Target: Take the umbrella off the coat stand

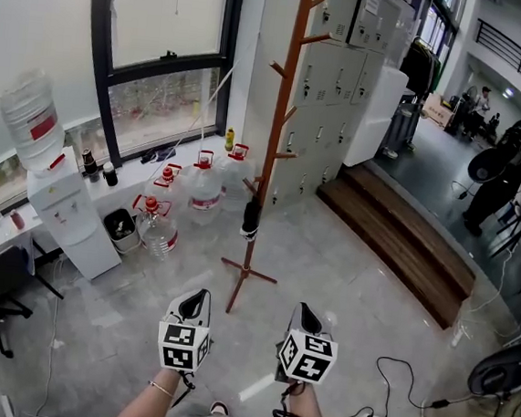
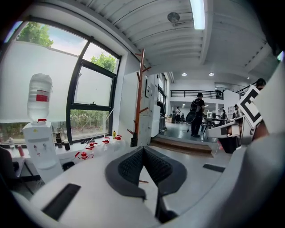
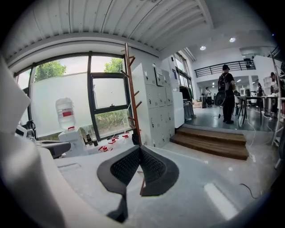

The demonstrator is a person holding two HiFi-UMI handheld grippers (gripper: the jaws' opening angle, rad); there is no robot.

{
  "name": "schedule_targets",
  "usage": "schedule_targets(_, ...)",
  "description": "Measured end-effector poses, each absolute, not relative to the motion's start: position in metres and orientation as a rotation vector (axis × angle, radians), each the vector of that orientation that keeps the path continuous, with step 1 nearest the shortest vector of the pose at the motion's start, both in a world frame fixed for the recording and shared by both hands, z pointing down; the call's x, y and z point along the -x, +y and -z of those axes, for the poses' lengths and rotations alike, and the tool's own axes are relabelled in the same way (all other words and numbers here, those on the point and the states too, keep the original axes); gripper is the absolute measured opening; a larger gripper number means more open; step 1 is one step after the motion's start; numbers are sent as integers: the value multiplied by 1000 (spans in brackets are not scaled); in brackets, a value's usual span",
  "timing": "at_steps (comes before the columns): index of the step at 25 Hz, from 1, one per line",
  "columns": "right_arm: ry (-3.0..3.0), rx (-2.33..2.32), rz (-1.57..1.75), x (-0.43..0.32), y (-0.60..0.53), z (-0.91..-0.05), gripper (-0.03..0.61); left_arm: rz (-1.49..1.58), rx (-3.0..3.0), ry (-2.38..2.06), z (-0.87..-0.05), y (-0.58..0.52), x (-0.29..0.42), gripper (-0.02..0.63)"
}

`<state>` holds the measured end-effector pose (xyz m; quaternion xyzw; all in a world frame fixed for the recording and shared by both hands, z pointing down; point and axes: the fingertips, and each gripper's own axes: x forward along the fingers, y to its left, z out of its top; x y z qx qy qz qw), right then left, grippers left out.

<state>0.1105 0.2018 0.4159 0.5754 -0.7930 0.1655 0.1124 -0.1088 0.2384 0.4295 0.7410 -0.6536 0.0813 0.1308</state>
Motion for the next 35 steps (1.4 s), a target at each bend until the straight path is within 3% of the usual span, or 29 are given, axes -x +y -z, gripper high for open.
schedule_targets(12,-2300,-1710,-506,-108,149,-429,5,-261,-2143,-1886,-442,188,121,5)
schedule_targets(35,-2235,-1821,-430,-57,-50,-395,5,-232,-2264,-1790,-416,-38,173,5)
